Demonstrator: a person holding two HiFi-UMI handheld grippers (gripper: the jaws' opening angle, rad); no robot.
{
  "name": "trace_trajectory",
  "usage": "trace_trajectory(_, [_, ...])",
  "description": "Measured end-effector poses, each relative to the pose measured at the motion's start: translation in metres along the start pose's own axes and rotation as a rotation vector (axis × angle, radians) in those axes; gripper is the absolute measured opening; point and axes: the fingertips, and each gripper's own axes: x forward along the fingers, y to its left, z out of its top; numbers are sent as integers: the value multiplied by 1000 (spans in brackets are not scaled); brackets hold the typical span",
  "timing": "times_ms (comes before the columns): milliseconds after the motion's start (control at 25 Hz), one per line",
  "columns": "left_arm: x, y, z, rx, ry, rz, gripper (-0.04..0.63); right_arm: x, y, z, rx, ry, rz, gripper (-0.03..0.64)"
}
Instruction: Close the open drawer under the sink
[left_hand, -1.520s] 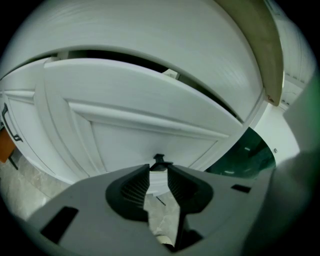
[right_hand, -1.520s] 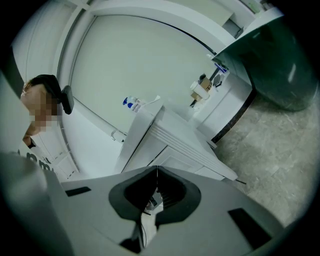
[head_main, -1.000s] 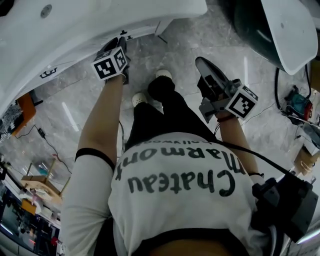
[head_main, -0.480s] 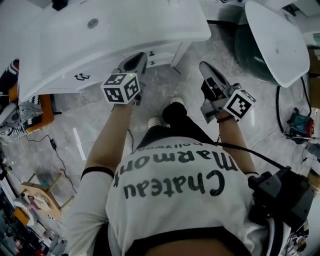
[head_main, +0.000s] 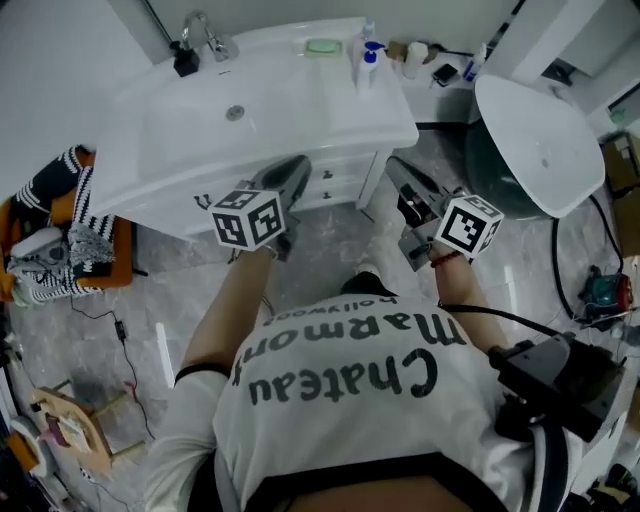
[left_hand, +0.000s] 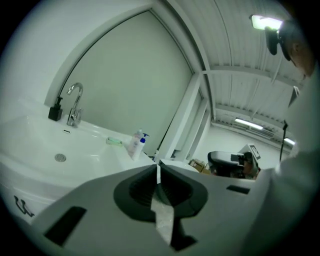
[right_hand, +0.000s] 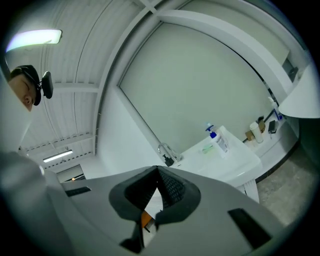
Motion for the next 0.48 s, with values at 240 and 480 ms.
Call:
trace_trajectory(240, [-50, -40, 32, -8, -135, -36, 26, -2, 38, 13, -41, 11, 41, 11])
trace_trajectory(480, [-91, -57, 26, 105, -123, -30, 26, -14, 38, 1, -64, 38, -1, 11])
